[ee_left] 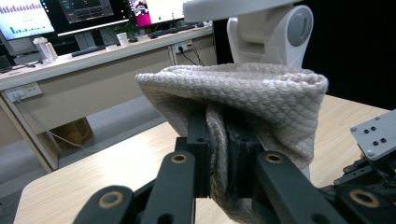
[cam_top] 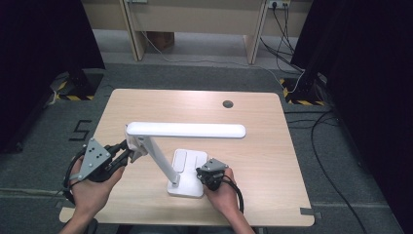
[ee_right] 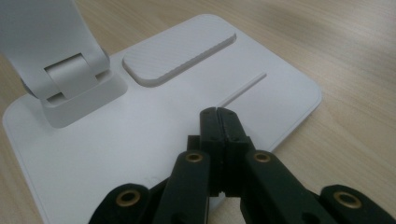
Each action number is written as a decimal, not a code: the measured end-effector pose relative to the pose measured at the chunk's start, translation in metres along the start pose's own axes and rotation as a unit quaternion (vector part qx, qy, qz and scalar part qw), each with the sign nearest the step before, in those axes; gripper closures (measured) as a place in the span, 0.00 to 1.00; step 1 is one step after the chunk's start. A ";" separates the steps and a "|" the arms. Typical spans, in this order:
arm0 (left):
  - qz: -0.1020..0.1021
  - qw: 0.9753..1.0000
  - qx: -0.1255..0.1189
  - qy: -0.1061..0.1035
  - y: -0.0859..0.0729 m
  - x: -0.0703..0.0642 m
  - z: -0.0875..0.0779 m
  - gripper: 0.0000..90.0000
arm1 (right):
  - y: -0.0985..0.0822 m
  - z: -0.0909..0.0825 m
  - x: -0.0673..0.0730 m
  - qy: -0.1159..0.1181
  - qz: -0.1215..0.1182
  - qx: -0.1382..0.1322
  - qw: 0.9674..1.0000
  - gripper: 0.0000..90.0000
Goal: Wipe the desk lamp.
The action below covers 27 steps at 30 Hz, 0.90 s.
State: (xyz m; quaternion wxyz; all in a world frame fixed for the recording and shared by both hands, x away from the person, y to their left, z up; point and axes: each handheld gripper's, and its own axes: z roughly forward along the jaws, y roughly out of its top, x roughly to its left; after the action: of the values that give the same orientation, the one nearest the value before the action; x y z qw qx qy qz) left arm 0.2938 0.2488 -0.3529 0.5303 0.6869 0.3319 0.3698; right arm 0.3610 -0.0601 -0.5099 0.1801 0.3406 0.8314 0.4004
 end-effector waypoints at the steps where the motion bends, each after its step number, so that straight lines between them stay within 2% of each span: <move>1: -0.005 1.000 0.000 -0.004 -0.001 -0.001 0.000 0.91 | 0.000 0.000 0.000 0.000 0.000 0.000 1.000 1.00; 15: -0.002 1.000 0.010 -0.008 -0.008 -0.004 0.002 0.91 | 0.000 0.000 0.000 0.000 0.000 0.000 1.000 1.00; 21: 0.010 1.000 0.016 -0.010 -0.010 -0.006 0.003 0.91 | 0.000 0.000 0.000 -0.001 0.000 0.000 1.000 1.00; 25: 0.010 1.000 0.019 -0.012 -0.012 -0.007 0.005 0.91 | 0.000 0.000 0.000 -0.002 0.000 0.000 1.000 1.00; 26: 0.016 1.000 0.016 -0.014 -0.012 -0.006 0.006 0.91 | 0.000 0.000 0.000 -0.001 0.001 0.000 1.000 1.00; 27: 0.010 1.000 0.020 -0.013 -0.012 -0.007 0.006 0.91 | 0.000 0.000 0.000 -0.002 0.000 -0.001 1.000 1.00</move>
State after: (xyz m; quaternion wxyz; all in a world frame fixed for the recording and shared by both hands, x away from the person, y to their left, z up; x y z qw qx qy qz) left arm 0.2950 0.2427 -0.3669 0.5171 0.7055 0.3252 0.3594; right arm 0.3606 -0.0601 -0.5101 0.1816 0.3412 0.8308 0.4005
